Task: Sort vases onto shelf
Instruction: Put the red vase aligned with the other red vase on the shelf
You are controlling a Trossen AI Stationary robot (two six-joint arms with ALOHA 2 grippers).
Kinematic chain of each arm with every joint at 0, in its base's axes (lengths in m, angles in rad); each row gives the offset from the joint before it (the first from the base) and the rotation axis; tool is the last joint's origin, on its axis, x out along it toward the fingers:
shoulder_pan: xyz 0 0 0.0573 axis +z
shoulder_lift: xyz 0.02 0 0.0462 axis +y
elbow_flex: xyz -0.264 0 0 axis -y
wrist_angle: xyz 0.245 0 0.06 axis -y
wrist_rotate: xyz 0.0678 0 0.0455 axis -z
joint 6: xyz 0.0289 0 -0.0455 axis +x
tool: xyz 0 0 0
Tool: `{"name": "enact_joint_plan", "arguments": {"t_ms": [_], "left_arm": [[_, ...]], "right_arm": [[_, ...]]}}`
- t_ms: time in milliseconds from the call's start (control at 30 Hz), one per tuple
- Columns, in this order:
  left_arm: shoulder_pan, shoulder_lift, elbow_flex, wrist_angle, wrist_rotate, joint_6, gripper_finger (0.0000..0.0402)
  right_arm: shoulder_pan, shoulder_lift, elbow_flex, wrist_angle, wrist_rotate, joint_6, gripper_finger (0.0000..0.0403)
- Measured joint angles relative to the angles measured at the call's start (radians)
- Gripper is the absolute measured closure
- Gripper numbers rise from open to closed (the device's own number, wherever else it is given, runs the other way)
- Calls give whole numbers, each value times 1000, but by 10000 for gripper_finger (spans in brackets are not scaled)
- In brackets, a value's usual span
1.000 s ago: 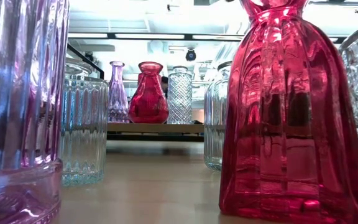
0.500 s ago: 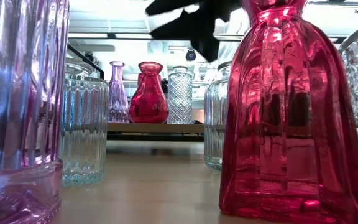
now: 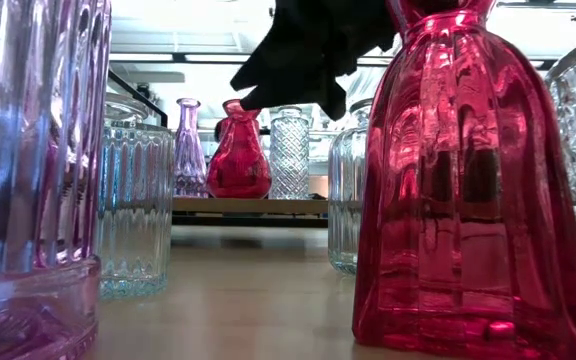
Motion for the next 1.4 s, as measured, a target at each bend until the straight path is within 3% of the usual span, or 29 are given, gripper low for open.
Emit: {"name": "enact_joint_plan", "arguments": {"t_ms": [667,1400], "left_arm": [[-6,0,0,0,-1,1,309],[-6,1,0,7,-21,-1,309]], "right_arm": [[-77,0,0,6,-56,-87,377],[-114,1,0,6,-88,-150,387]]}}
